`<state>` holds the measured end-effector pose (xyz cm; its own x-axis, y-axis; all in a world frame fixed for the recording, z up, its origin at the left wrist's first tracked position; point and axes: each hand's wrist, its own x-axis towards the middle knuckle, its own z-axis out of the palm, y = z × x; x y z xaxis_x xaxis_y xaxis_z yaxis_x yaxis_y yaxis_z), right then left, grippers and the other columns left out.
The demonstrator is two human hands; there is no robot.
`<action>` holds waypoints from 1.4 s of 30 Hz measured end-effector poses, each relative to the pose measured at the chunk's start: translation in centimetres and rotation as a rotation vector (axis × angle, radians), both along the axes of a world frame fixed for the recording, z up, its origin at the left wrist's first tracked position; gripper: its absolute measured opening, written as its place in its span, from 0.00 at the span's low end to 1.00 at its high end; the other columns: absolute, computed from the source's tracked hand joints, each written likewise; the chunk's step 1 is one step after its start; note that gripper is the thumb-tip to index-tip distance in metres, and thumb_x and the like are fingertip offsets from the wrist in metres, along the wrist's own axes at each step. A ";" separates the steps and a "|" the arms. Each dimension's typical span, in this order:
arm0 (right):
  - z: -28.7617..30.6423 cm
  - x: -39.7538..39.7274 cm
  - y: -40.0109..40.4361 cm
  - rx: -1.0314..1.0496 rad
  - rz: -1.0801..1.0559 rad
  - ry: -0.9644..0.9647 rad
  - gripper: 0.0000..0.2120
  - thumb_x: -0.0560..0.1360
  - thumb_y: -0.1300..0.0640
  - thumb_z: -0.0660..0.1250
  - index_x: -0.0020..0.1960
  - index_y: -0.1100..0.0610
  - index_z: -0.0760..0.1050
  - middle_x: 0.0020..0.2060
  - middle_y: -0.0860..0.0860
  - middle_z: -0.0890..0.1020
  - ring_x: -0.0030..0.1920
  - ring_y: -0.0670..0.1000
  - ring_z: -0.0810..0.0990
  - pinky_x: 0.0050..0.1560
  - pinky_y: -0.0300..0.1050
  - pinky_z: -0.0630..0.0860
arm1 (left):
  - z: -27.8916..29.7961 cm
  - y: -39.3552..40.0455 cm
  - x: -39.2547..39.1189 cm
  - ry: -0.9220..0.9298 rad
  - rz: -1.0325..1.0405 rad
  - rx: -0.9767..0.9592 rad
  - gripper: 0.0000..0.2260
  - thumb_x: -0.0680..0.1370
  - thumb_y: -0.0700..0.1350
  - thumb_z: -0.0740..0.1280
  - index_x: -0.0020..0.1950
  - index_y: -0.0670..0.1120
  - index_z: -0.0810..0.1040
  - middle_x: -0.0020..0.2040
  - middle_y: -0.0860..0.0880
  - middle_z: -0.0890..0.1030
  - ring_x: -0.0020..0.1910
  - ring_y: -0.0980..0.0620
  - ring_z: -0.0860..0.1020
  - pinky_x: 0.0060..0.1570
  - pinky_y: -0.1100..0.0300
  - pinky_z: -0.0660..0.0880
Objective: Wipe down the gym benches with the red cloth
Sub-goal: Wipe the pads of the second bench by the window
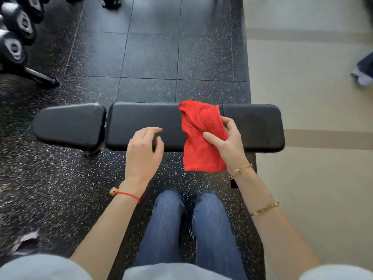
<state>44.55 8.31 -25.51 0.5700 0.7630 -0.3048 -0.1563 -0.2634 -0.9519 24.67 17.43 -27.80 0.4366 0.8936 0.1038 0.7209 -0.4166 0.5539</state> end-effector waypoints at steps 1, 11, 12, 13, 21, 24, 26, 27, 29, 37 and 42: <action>2.1 -0.1 -0.9 -0.004 -0.004 0.004 0.22 0.70 0.66 0.74 0.59 0.57 0.70 0.51 0.50 0.80 0.51 0.45 0.79 0.57 0.40 0.76 | 2.3 -0.7 -0.3 -0.001 -0.010 -0.007 0.12 0.78 0.41 0.64 0.60 0.46 0.78 0.57 0.50 0.81 0.58 0.49 0.77 0.60 0.50 0.74; 14.2 1.0 -11.0 0.002 -0.159 0.027 0.23 0.70 0.63 0.75 0.61 0.57 0.71 0.55 0.52 0.80 0.55 0.48 0.80 0.58 0.44 0.77 | 16.6 -7.6 2.6 0.009 -0.199 -0.016 0.11 0.79 0.41 0.65 0.60 0.45 0.79 0.56 0.49 0.81 0.58 0.48 0.77 0.60 0.51 0.73; 14.5 1.8 -12.0 0.004 -0.175 0.022 0.23 0.70 0.62 0.75 0.61 0.57 0.71 0.55 0.52 0.81 0.55 0.48 0.80 0.58 0.45 0.77 | 17.0 -8.4 3.7 0.007 -0.217 -0.006 0.11 0.78 0.41 0.65 0.60 0.45 0.79 0.56 0.49 0.81 0.58 0.48 0.77 0.60 0.51 0.73; 14.7 2.8 -13.0 0.006 -0.188 0.018 0.23 0.70 0.62 0.75 0.61 0.56 0.71 0.55 0.51 0.81 0.55 0.48 0.80 0.58 0.46 0.77 | 17.4 -9.2 4.9 0.002 -0.231 0.003 0.11 0.78 0.41 0.65 0.60 0.45 0.79 0.56 0.49 0.81 0.58 0.48 0.77 0.60 0.51 0.74; 16.3 16.0 -21.4 -0.010 -0.224 0.044 0.24 0.70 0.65 0.74 0.63 0.58 0.70 0.53 0.52 0.80 0.51 0.47 0.80 0.56 0.43 0.78 | 18.6 -17.6 17.3 -0.056 -0.191 -0.023 0.11 0.79 0.41 0.64 0.60 0.45 0.79 0.56 0.49 0.81 0.57 0.49 0.77 0.60 0.51 0.74; 16.8 21.8 -24.5 -0.003 -0.208 0.023 0.22 0.70 0.65 0.74 0.60 0.54 0.71 0.50 0.48 0.81 0.48 0.43 0.80 0.50 0.35 0.78 | 18.4 -20.6 22.1 -0.089 -0.141 -0.026 0.11 0.79 0.42 0.64 0.60 0.46 0.79 0.56 0.50 0.81 0.56 0.50 0.77 0.59 0.51 0.74; 16.8 25.4 -26.1 -0.006 -0.201 0.004 0.22 0.70 0.66 0.73 0.61 0.55 0.71 0.49 0.47 0.81 0.47 0.43 0.80 0.50 0.36 0.78 | 18.0 -22.1 25.1 -0.097 -0.112 -0.029 0.11 0.79 0.42 0.64 0.60 0.47 0.79 0.56 0.50 0.81 0.57 0.50 0.77 0.60 0.50 0.74; 16.8 27.0 -26.6 -0.010 -0.201 0.000 0.22 0.70 0.66 0.73 0.61 0.56 0.71 0.49 0.48 0.81 0.47 0.44 0.80 0.51 0.37 0.78 | 17.9 -22.6 26.5 -0.099 -0.100 -0.033 0.11 0.79 0.42 0.64 0.60 0.47 0.79 0.56 0.50 0.81 0.57 0.50 0.77 0.60 0.50 0.74; 16.7 29.9 -27.3 -0.020 -0.209 0.002 0.23 0.70 0.66 0.73 0.62 0.57 0.71 0.49 0.48 0.80 0.48 0.45 0.80 0.52 0.39 0.78 | 17.9 -23.2 29.0 -0.100 -0.077 -0.037 0.11 0.79 0.42 0.64 0.60 0.46 0.79 0.56 0.50 0.81 0.57 0.50 0.77 0.61 0.51 0.74; 16.1 39.7 -26.3 -0.026 -0.220 0.051 0.22 0.71 0.65 0.73 0.62 0.58 0.70 0.50 0.50 0.81 0.47 0.46 0.81 0.50 0.41 0.79 | 17.4 -22.5 38.0 -0.063 -0.043 -0.023 0.11 0.79 0.43 0.63 0.60 0.47 0.79 0.56 0.50 0.82 0.56 0.51 0.76 0.59 0.53 0.73; 15.0 46.9 -23.3 -0.007 -0.195 0.049 0.23 0.71 0.64 0.73 0.63 0.58 0.70 0.48 0.48 0.81 0.45 0.43 0.81 0.47 0.37 0.79 | 16.0 -19.7 45.0 -0.049 -0.028 -0.006 0.11 0.79 0.43 0.63 0.60 0.47 0.79 0.56 0.49 0.82 0.57 0.49 0.77 0.60 0.51 0.74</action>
<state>91.46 -14.94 -10.49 0.6909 0.6376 -0.3407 -0.2511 -0.2302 -0.9402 69.64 -2.24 -11.83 0.4563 0.8816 0.1206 0.6811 -0.4332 0.5903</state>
